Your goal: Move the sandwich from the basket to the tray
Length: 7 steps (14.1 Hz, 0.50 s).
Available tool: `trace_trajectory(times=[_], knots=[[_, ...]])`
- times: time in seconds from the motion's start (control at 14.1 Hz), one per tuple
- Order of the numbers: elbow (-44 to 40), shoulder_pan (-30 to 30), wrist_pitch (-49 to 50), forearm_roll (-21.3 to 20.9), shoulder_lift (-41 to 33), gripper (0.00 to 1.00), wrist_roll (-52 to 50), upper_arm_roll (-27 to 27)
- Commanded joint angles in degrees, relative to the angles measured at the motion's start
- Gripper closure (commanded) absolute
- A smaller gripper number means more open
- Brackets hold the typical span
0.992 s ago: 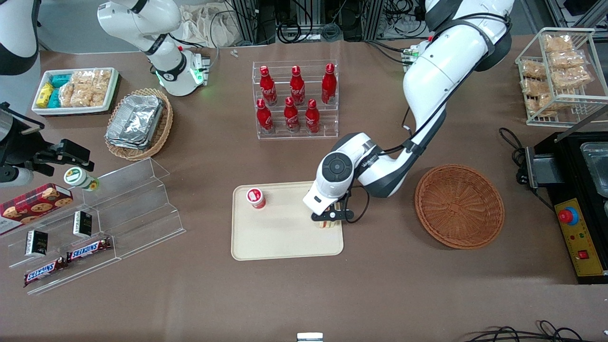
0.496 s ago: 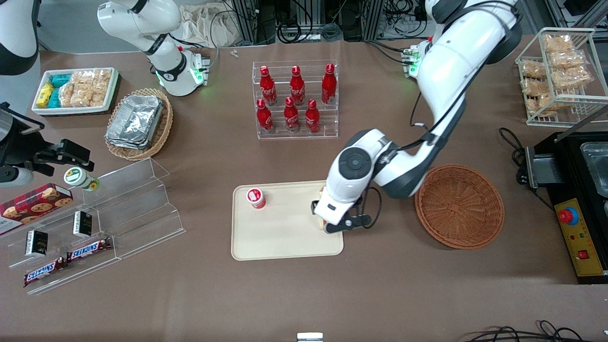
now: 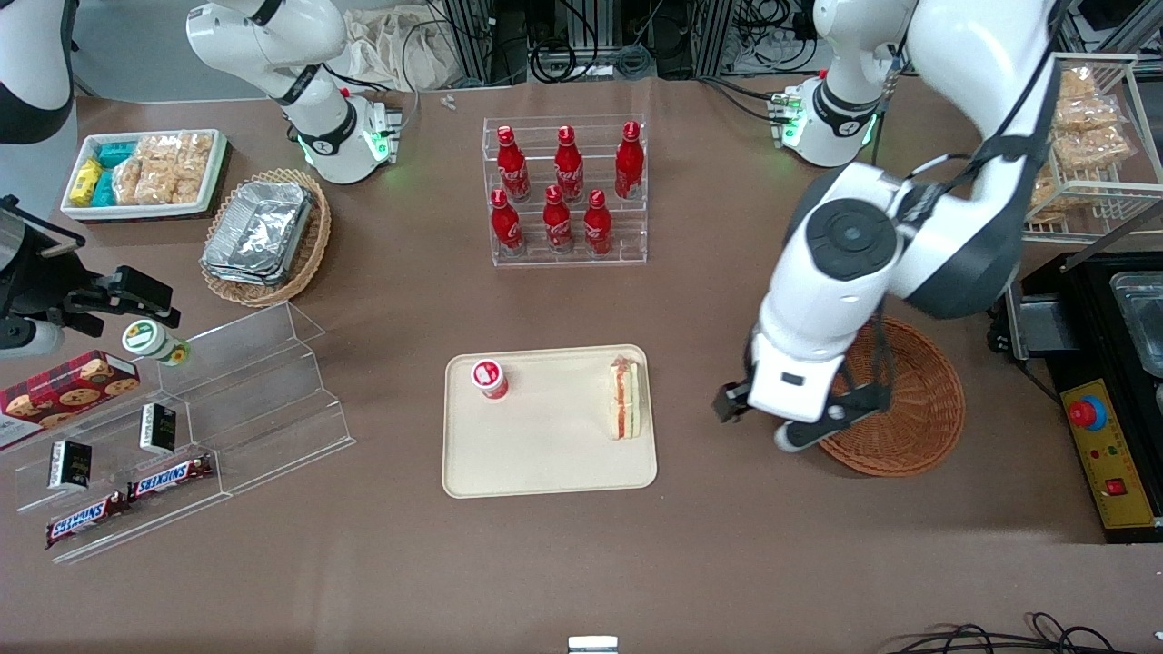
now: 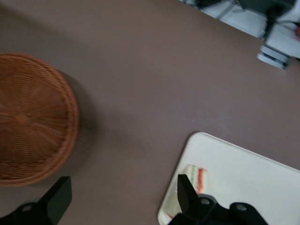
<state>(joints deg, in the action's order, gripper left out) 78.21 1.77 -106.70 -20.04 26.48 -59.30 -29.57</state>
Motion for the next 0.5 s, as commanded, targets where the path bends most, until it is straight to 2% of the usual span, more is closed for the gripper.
trace_trajectory(times=[0.0, 0.14, 0.43], knots=[[9.66, -5.97, 0.00, 2.97, -8.70, 0.00, 4.16, -0.31], [13.09, -9.13, 2.18, 6.40, -13.01, 0.00, 15.65, -0.13], [18.46, -16.60, 3.60, 10.70, -19.09, 0.00, 31.74, -0.13]])
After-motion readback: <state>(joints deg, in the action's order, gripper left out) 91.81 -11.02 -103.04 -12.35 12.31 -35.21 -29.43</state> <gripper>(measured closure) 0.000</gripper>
